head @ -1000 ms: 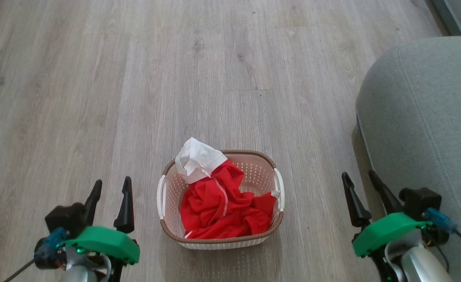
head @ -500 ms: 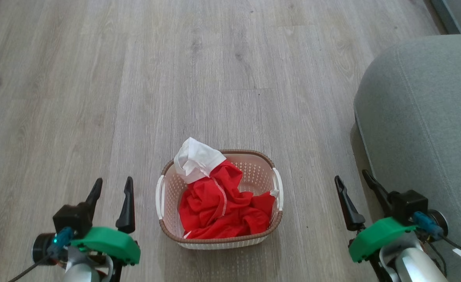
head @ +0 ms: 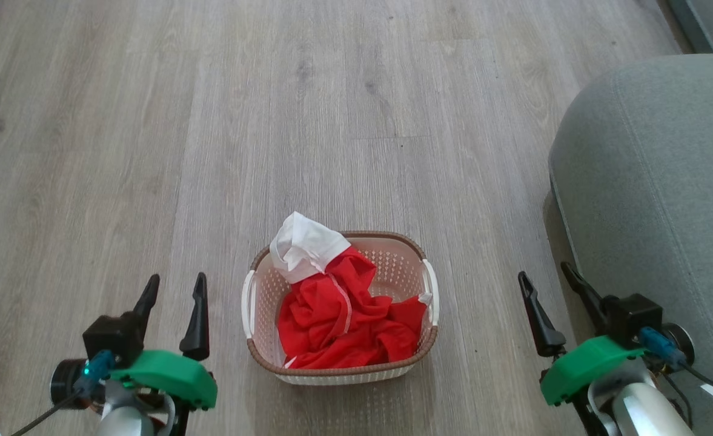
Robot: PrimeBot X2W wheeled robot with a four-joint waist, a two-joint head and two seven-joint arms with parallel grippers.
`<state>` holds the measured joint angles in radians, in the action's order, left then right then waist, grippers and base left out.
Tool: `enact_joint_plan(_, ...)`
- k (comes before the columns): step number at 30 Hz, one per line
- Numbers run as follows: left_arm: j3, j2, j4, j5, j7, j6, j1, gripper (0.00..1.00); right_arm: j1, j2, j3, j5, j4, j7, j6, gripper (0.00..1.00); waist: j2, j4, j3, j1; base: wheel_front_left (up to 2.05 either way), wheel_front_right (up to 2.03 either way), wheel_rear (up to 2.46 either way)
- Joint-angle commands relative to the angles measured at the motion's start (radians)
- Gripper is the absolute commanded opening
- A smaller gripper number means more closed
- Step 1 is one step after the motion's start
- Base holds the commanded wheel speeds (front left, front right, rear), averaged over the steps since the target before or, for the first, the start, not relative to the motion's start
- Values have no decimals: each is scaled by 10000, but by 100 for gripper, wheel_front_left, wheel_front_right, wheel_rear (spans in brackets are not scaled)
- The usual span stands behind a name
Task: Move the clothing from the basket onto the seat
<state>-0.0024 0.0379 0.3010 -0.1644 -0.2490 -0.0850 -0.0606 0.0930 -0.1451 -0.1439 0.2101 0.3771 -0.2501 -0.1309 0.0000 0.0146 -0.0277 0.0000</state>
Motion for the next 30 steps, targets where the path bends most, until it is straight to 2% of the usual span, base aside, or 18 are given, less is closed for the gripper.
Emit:
enact_joint_plan(1,316,124,-283,72,-128,-7,-499,100,497,-171,-201,-71,-297,-116,2,100,0,-2,-9,0,0,0,0)
enact_joint_plan(9,318,124,-313,28,-128,-9,-555,100,577,-179,-168,-65,-351,-116,2,100,0,9,-222,0,0,0,0)
enact_joint_plan(14,168,124,-378,-42,-128,2,-785,100,787,-134,68,-58,-532,-116,2,100,0,40,-742,0,0,0,0)
enact_joint_plan(22,-625,124,-191,-71,-128,35,-2225,100,1870,-58,562,-210,-1099,-116,2,100,0,191,-2890,0,0,0,0)
enact_joint_plan(30,-1617,124,1474,325,-128,236,-4299,100,3334,147,665,-245,-1506,-116,2,100,0,636,-5140,0,0,0,0)
